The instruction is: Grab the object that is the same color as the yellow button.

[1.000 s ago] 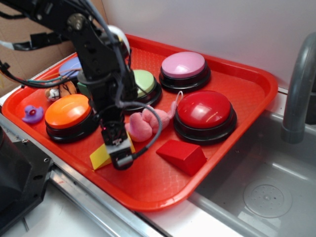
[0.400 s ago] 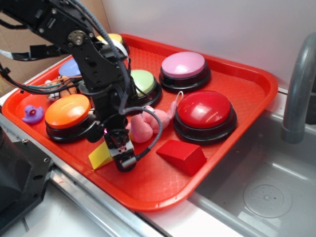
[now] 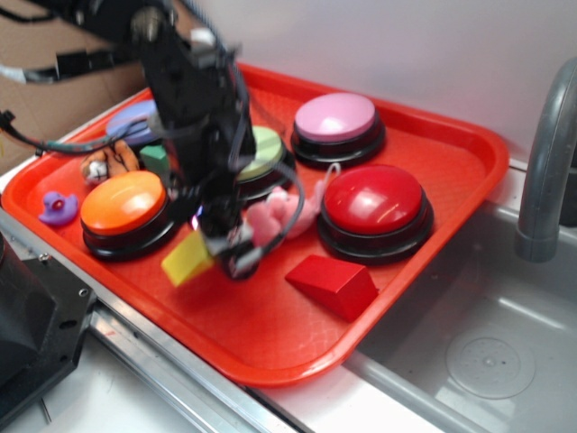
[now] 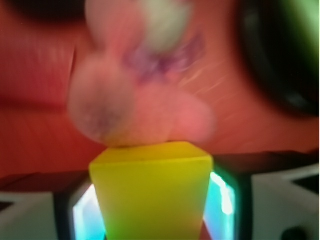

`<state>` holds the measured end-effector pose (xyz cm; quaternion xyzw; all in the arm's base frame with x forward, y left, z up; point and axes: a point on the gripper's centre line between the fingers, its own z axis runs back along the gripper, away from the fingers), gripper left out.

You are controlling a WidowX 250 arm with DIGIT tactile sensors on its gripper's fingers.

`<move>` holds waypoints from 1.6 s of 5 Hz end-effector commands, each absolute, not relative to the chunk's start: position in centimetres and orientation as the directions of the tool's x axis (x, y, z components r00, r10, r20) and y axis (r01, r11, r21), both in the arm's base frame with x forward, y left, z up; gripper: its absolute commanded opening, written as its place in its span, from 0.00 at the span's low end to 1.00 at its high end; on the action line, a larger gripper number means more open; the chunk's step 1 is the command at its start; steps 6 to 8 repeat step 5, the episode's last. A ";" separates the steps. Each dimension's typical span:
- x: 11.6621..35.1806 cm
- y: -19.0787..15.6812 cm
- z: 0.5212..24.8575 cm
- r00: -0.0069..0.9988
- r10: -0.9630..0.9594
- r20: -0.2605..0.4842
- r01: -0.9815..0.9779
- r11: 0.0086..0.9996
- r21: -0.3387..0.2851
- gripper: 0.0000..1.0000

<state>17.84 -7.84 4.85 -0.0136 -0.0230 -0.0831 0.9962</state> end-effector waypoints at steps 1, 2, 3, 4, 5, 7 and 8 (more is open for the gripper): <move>19.8 -5.6 11.9 0.989 -0.085 0.117 0.090 0.995 -0.034 0.00; 19.9 -3.3 15.4 0.991 -0.009 0.137 0.011 1.000 -0.013 0.00; 19.5 -0.9 17.6 0.992 0.044 0.121 -0.044 0.999 -0.004 0.00; 19.5 -0.2 17.8 0.986 0.117 0.119 -0.119 0.993 0.013 0.00; 20.1 0.0 17.6 0.998 0.062 0.002 -0.062 0.995 0.075 0.15; 20.1 0.0 17.6 0.998 0.062 0.002 -0.062 0.995 0.075 0.15; 20.1 0.0 17.6 0.998 0.062 0.002 -0.062 0.995 0.075 0.15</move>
